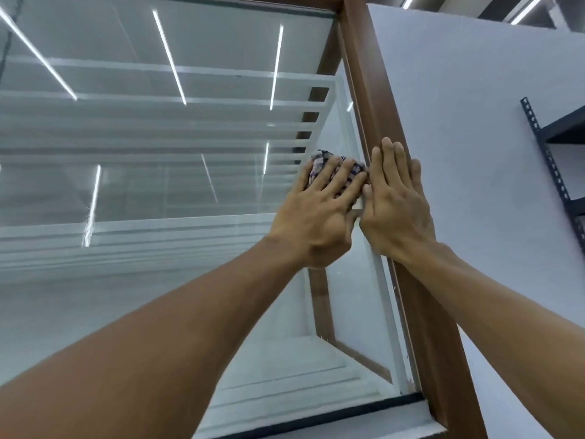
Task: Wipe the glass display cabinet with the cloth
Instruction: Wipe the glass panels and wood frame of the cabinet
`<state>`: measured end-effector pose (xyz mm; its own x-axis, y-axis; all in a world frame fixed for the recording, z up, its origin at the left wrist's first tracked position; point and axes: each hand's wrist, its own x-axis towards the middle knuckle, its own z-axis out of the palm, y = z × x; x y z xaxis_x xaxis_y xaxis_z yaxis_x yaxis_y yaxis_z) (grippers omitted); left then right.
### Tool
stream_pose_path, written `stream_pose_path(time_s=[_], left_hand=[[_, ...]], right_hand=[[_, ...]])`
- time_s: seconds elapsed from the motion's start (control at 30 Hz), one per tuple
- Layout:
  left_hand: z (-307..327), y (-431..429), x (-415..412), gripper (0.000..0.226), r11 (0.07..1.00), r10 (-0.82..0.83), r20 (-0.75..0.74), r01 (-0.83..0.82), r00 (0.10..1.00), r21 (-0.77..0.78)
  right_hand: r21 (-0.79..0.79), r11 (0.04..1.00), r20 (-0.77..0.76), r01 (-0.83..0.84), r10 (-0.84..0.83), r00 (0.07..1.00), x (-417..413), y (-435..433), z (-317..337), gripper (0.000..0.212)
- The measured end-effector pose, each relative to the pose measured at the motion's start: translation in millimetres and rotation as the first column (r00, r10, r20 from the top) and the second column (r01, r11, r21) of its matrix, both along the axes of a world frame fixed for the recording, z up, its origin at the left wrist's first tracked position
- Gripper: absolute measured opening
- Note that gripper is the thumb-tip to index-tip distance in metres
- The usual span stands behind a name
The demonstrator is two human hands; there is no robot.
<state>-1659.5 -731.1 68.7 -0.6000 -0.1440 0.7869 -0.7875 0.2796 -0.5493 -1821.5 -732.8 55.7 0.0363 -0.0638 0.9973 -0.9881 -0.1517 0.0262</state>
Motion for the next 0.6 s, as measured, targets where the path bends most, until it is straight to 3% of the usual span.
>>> stream_pose_path(time_s=[0.13, 0.37, 0.6], left_hand=[[-5, 1, 28, 0.06, 1.0, 0.024, -0.083, -0.025, 0.996, -0.008], [-4, 2, 93, 0.062, 1.0, -0.016, -0.232, 0.014, 0.973, -0.011], [1, 9, 192, 0.061, 1.0, -0.007, -0.381, 0.0, 0.925, -0.018]], right_hand=[[0.021, 0.993, -0.069, 0.113, -0.111, 0.991, 27, -3, -4, 0.071], [0.048, 0.986, -0.08, -0.162, 0.165, 0.983, 112, -8, 6, 0.069], [0.061, 0.98, -0.2, -0.188, 0.197, 0.96, 212, -1, 26, 0.079]])
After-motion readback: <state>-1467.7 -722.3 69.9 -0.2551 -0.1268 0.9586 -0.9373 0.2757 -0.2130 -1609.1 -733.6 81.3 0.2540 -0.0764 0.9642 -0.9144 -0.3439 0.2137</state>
